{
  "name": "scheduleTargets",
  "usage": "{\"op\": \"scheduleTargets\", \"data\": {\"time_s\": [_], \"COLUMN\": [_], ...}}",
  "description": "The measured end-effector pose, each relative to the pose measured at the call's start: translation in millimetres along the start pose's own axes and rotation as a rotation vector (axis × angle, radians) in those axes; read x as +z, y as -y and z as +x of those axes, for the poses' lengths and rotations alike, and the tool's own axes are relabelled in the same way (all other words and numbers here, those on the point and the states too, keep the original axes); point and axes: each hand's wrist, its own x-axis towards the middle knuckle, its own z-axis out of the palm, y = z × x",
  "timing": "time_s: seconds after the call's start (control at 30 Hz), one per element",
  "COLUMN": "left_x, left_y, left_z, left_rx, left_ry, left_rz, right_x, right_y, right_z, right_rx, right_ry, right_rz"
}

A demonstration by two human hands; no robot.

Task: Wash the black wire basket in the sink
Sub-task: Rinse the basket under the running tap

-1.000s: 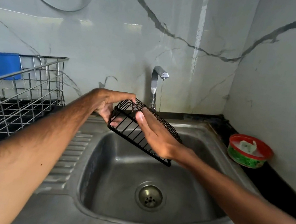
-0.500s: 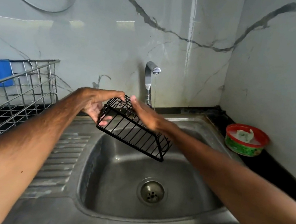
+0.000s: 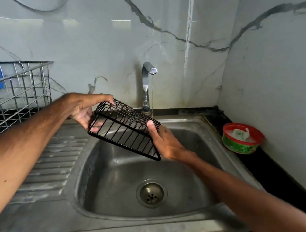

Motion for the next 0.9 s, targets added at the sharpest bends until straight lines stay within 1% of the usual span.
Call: {"op": "scheduleTargets", "data": {"time_s": [0.07,0.13,0.23,0.3,0.37,0.43,0.57,0.63,0.7,0.77,0.83,0.9], "left_x": [0,1,-1,-3,-4,-4,-6,-8,-10,-14,-17,-15], "left_y": [1,2,3,1,0,-2,-5,-5,-5,-3,-3,-3], "left_z": [-4,-6,-7,-7,-8,-10,-12,-14,-15,-15,-15,-17], "left_rx": [-0.007,-0.011,-0.013,-0.005,-0.002,0.003,0.037,0.045,0.049,0.030,-0.001,-0.010], "left_ry": [-0.008,-0.014,-0.016,-0.011,0.008,0.017,-0.016,-0.037,-0.044,-0.048,-0.052,-0.051], "left_rz": [0.009,0.017,0.023,0.032,0.034,0.032,-0.003,-0.024,-0.030,-0.041,-0.044,-0.056], "right_x": [0,-4,-11,-12,-14,-19,-33,-37,-39,-41,-45,-46], "right_y": [-5,3,23,31,32,26,6,0,2,9,19,35], "right_z": [20,34,58,74,83,83,75,71,65,58,46,33], "right_rx": [0.062,0.081,0.050,0.029,0.057,0.107,0.211,0.248,0.264,0.249,0.166,0.061], "right_ry": [0.053,0.137,0.246,0.275,0.265,0.214,0.135,0.182,0.243,0.216,0.126,0.063], "right_rz": [0.013,0.017,0.002,0.010,0.049,0.098,0.230,0.385,0.456,0.362,0.172,0.056]}}
